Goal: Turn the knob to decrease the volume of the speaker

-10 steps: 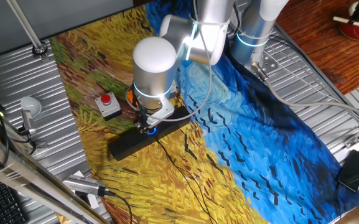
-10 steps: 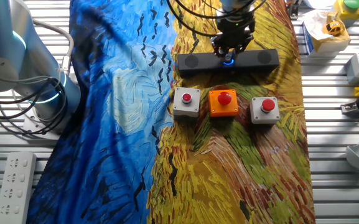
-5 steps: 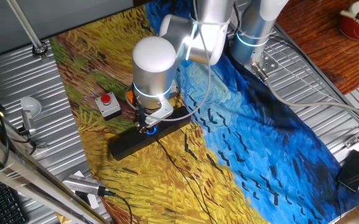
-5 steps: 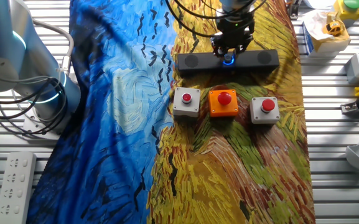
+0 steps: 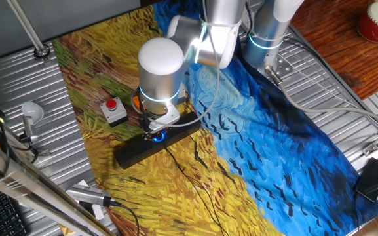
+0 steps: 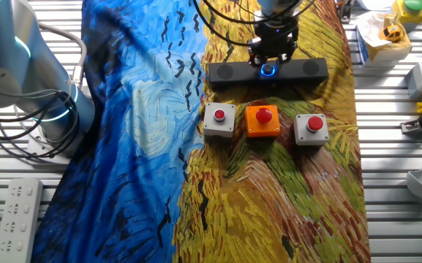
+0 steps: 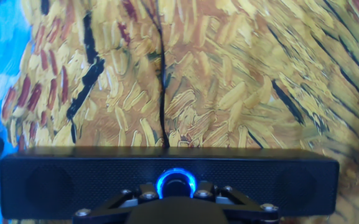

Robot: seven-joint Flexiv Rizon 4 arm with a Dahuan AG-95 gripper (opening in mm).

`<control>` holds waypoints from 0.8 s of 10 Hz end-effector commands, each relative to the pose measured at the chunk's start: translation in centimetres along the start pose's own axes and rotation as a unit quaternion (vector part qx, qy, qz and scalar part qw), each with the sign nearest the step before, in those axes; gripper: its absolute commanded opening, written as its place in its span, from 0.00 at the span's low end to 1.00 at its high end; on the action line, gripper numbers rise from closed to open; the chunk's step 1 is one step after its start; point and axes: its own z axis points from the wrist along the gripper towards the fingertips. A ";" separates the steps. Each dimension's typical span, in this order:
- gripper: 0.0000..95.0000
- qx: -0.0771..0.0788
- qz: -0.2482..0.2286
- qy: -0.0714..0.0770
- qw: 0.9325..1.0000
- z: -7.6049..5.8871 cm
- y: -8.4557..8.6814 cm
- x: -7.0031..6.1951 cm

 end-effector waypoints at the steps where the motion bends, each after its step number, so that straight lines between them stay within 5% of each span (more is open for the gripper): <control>1: 0.40 -0.001 0.034 -0.002 0.999 -0.1 0.0 0.0; 8: 0.40 -0.007 0.161 -0.010 0.987 -0.1 0.0 0.0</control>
